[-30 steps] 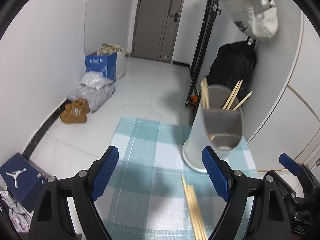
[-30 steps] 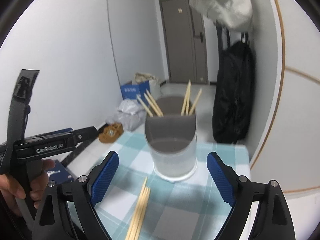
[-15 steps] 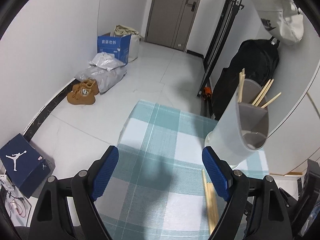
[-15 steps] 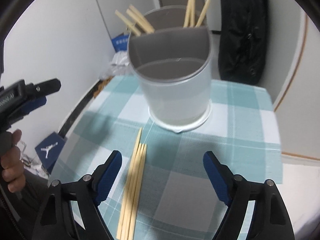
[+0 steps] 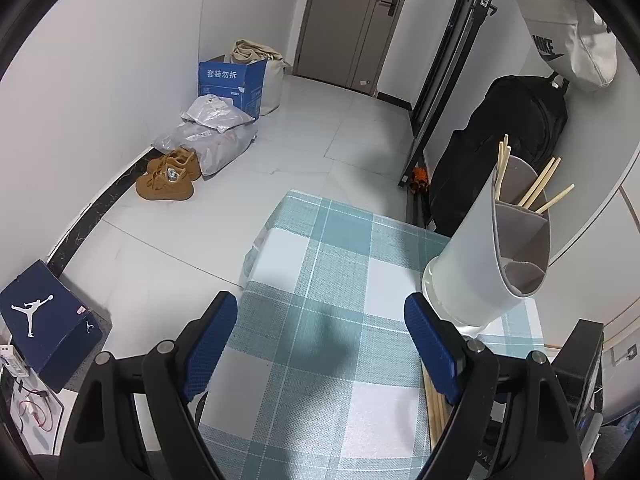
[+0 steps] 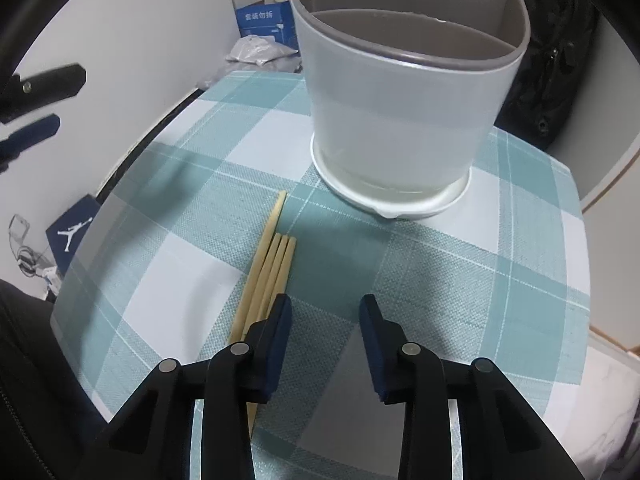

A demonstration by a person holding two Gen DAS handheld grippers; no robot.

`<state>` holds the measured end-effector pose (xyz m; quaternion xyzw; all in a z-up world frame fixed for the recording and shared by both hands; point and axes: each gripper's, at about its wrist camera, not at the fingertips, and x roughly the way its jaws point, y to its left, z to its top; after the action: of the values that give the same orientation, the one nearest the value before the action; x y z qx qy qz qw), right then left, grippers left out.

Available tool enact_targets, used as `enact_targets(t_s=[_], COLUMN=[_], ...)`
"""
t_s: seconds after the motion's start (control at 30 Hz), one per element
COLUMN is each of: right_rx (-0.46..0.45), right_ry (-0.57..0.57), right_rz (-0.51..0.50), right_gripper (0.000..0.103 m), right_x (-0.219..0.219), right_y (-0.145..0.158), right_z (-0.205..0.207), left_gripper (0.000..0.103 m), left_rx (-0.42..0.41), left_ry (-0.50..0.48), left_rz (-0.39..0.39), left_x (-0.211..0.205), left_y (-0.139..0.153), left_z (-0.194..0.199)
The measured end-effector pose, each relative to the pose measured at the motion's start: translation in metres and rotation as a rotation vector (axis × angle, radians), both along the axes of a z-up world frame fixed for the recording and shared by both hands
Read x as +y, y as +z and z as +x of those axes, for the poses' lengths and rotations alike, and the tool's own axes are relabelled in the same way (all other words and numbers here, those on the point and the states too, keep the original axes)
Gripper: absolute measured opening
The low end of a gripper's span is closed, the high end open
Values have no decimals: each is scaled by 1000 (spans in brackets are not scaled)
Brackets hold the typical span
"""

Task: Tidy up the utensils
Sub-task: 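Lower the right tool onto the chopsticks and close on one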

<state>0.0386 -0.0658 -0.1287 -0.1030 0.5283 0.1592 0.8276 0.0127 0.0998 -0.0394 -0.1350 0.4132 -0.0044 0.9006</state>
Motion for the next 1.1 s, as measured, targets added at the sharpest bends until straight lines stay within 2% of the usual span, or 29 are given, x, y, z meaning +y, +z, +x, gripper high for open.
enact_targets(t_s=[0.13,0.33,0.63,0.73,0.87,0.93,1.07,1.1], right_rx=[5,8,36,36,50,56,49,49], right_ry=[20,23,48,66,50,45,-1,-9], right_rz=[-29,-20,-74,-124,-109,-94,-37,-19], right_gripper=[33,32,30,30,30,25,6,5], right_x=[4,6,24,35,37,39,38,35], right_y=[0,5,3,-1,-1,-1,-2,-2], right_z=[0,1,7,10,19,23,28,28], left_gripper=[82,82,82,82,82,82,82,82], left_rx=[12,8,43,49,53,72,92,103], left_ry=[-1,1,9,9,21,25,68,77], left_rz=[-22,-34,-64,-71,-81,-70,-85,-87], left_x=[3,6,11,13,20,23,39,42], left_y=[0,1,-3,-3,-3,-5,-10,-13], left_z=[5,3,5,5,3,5,8,9])
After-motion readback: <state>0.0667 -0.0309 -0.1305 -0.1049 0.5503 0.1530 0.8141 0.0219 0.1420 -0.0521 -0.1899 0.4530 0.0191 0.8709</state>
